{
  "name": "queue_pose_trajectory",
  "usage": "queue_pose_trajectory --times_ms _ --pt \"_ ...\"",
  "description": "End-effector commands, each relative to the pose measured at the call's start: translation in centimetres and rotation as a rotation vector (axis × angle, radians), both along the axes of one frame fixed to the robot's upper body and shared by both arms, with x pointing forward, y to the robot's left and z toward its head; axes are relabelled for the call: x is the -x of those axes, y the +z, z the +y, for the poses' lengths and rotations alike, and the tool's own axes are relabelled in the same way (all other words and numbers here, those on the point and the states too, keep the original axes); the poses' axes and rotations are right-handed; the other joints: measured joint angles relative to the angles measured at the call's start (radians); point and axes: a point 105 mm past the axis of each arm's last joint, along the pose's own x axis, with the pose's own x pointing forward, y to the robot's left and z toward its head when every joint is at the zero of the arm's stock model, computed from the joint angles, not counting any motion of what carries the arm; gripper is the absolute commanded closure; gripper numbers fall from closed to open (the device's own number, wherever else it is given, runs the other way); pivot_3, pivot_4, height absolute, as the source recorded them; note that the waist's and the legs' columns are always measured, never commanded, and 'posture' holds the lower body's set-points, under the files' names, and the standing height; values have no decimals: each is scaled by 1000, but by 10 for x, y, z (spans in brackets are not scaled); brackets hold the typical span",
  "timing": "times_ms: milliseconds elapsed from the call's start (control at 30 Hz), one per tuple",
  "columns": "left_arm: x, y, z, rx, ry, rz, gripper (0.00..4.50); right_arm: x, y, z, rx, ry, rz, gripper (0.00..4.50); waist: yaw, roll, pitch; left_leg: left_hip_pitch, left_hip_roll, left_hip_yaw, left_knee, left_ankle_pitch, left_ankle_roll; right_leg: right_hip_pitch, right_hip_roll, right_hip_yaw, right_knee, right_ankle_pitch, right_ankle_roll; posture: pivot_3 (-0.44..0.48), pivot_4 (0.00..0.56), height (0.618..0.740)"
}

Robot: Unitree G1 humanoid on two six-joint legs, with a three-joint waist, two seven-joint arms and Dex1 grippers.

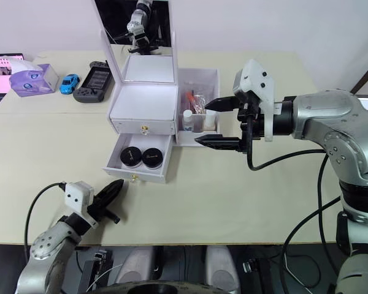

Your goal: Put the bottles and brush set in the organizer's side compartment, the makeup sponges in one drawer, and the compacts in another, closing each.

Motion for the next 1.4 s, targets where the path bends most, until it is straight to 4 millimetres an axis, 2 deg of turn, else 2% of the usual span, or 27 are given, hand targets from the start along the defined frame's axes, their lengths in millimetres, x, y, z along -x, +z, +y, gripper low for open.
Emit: queue_pose_trajectory --times_ms 33,367,700,900,1100,1267,1400 --pt "-6 -1 -7 9 -27 -24 4440 4 8 0 6 -3 -44 0 1 1 -1 0 0 0 0 0 0 0 0 0 0 0 0 0 150 740" --pt "-36 16 -18 66 -46 -109 4440 4 7 -4 19 -37 -43 0 19 3 -2 0 0 0 1 0 0 0 0 0 0 -1 2 0 150 740" --pt "-66 47 -34 58 -50 -189 4440 3 7 -4 23 -50 -50 0 20 3 -1 0 0 0 1 0 0 0 1 0 0 0 0 0 150 740" --pt "-80 48 -37 18 -38 -177 4440 2 8 -5 26 -56 -59 0 19 3 -1 0 0 -1 1 0 0 0 1 0 0 0 0 0 150 740" --pt "-78 52 -36 42 -15 -182 4440 3 8 -7 29 -62 -62 0 19 3 -1 0 0 -1 0 0 0 0 1 0 0 0 0 0 150 740" --pt "-71 42 -33 22 -7 -148 4440 4 6 -8 29 -65 -60 0 18 3 -1 0 0 -1 0 0 0 0 1 0 0 0 0 0 150 740" --pt "-78 41 -36 24 1 -140 4440 0 9 -9 23 -83 -78 0 20 3 -1 0 0 -1 0 0 0 0 1 0 0 0 0 0 150 740"
